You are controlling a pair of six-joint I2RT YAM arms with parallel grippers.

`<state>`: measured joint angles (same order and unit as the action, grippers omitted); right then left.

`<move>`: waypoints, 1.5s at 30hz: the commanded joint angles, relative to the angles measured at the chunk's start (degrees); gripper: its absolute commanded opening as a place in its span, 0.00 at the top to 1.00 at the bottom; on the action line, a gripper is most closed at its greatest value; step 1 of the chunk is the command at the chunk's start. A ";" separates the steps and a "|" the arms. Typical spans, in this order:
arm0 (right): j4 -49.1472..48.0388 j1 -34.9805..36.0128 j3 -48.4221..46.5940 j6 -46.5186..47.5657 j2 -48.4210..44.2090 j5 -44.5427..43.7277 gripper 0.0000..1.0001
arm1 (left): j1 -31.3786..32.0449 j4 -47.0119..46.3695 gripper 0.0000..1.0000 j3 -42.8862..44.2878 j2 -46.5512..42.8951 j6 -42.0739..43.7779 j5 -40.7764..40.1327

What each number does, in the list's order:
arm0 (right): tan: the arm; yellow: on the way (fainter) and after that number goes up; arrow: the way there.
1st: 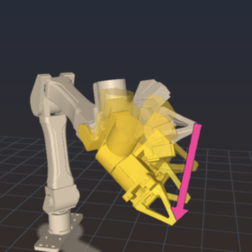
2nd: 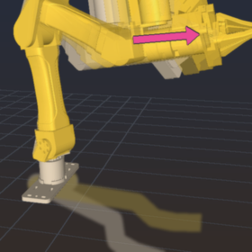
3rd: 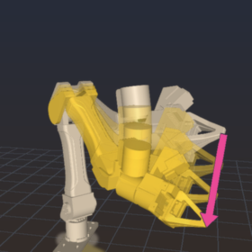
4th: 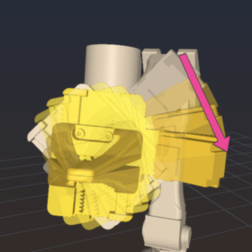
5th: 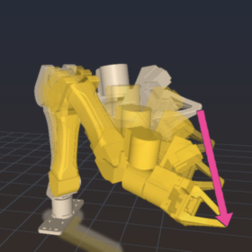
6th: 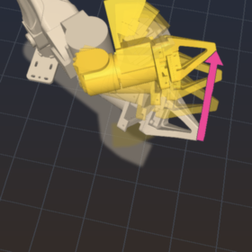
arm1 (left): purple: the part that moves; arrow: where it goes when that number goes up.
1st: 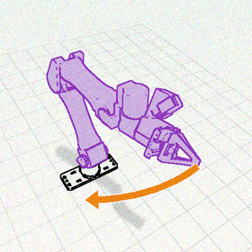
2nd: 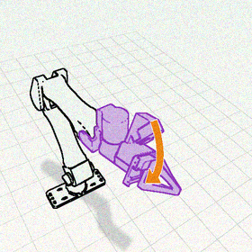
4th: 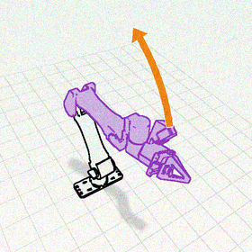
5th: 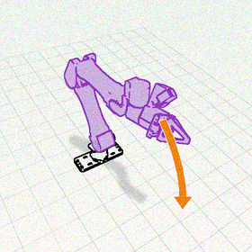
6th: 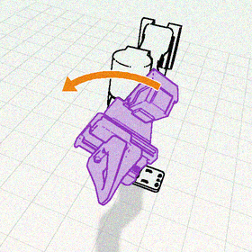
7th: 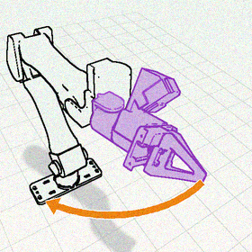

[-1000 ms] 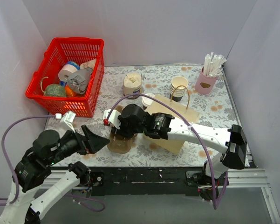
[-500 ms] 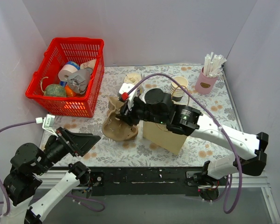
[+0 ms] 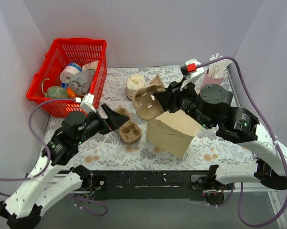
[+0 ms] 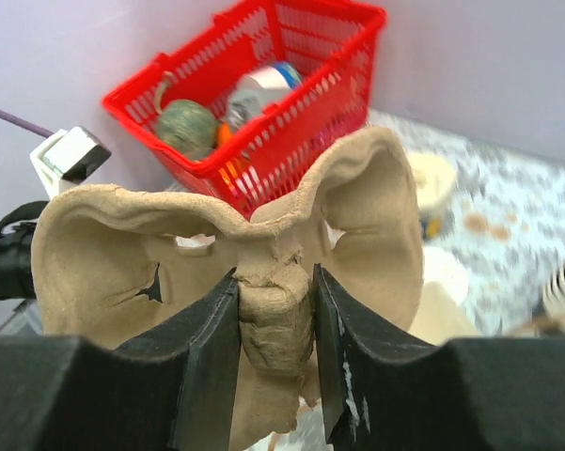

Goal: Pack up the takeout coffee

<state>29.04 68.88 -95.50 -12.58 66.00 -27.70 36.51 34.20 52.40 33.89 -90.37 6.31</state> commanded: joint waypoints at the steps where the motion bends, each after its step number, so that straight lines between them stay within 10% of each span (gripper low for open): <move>1: 19.02 -0.77 -2.67 -19.56 -1.48 -10.35 0.61 | 0.05 -8.17 0.02 3.49 12.65 2.29 -4.47; 21: 45.58 -0.94 -0.03 -58.86 3.35 -22.83 0.60 | 0.05 -20.66 0.02 1.83 22.10 5.64 -1.56; 45: 43.57 -9.02 13.41 -68.55 1.94 -21.87 0.58 | 0.05 -27.16 0.02 1.12 25.52 11.78 13.63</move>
<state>73.80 61.36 -83.37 -78.26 67.48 -48.82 36.51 8.95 53.17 59.20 -82.48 13.78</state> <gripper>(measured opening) 0.417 0.981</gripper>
